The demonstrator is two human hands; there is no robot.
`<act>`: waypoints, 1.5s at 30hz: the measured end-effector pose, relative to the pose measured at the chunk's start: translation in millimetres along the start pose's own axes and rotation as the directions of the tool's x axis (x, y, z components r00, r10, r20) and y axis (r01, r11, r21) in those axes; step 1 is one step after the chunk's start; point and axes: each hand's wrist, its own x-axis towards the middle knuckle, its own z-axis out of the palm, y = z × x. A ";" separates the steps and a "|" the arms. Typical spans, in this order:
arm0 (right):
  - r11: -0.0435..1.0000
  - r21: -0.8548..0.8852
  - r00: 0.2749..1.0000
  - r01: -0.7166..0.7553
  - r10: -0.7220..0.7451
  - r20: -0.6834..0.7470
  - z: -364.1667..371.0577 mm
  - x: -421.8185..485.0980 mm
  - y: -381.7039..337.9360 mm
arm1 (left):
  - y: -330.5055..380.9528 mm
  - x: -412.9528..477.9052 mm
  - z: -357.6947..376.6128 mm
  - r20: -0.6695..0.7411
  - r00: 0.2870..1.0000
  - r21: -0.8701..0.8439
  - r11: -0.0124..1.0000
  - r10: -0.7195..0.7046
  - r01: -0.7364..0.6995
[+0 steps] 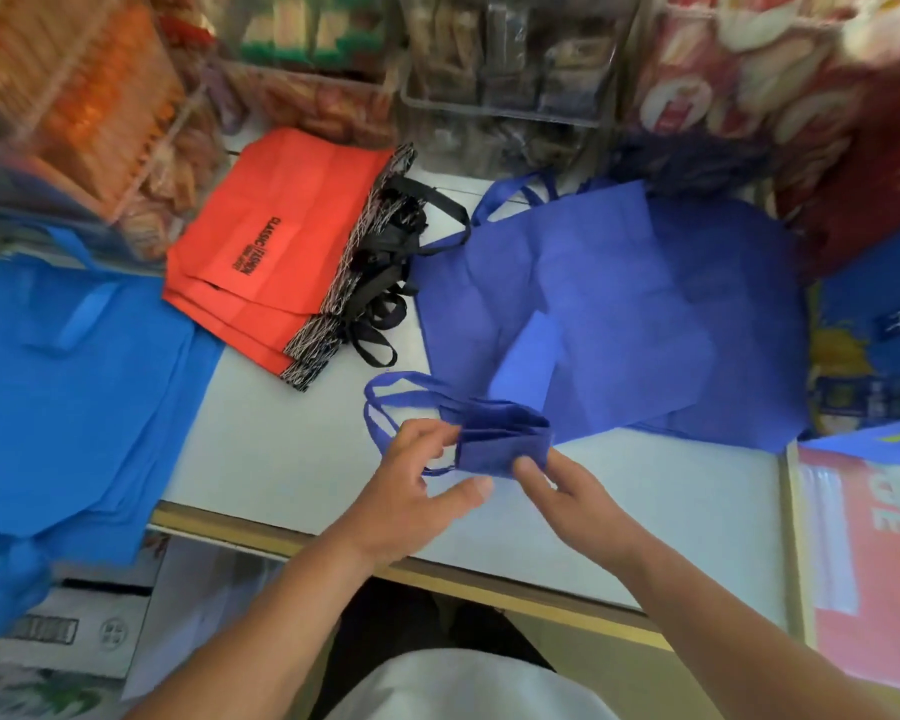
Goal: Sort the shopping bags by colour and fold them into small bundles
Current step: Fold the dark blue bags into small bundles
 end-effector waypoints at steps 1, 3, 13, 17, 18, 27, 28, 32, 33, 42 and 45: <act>0.997 0.058 0.999 -0.052 0.052 0.003 -2.5 -0.6 -5.0 | -0.1 6.0 2.5 0.004 0.999 0.077 0.996 0.038 -0.038; 0.984 0.133 0.993 -0.116 0.116 0.009 -3.6 0.0 -7.8 | -1.1 19.4 10.9 -0.026 1.000 0.166 0.986 0.002 0.003; 0.995 -0.095 0.984 0.002 -0.019 -0.174 -28.7 54.3 -13.9 | -22.0 65.6 33.2 -0.043 0.992 0.423 0.897 -0.123 0.129; 0.952 -0.305 0.982 -0.037 -0.022 -0.188 -46.4 94.3 -23.4 | -19.5 85.6 32.1 -0.190 0.982 0.416 0.904 -0.014 0.093; 0.939 -0.333 0.981 -0.079 0.013 -0.196 -47.9 102.9 -21.4 | -19.9 87.8 31.9 -0.247 0.969 0.410 0.908 0.019 0.087; 0.930 -0.362 0.944 -0.070 -0.056 -0.325 -36.2 134.5 -7.8 | -80.8 69.0 33.7 0.263 0.931 0.571 0.737 0.252 -0.361; 0.935 -0.350 0.940 -0.056 -0.069 -0.333 -34.2 134.4 -5.8 | -84.6 70.0 31.5 0.290 0.930 0.554 0.753 0.224 -0.354; 0.933 -0.355 0.928 -0.054 -0.084 -0.362 -30.3 140.7 0.1 | -94.7 77.6 21.5 0.318 0.917 0.543 0.747 0.241 -0.385; 0.928 -0.368 0.922 -0.057 -0.093 -0.376 -29.5 143.3 1.2 | -97.1 79.0 20.4 0.311 0.914 0.549 0.736 0.260 -0.396; 0.931 -0.356 0.914 -0.084 -0.071 -0.400 -14.2 128.3 -8.3 | -73.7 70.1 8.7 0.243 0.960 0.351 0.909 0.143 -0.224; 0.985 -0.149 0.939 -0.086 0.030 -0.343 -11.9 106.5 -11.0 | -53.3 62.1 -0.8 0.206 0.978 0.229 0.970 0.029 -0.077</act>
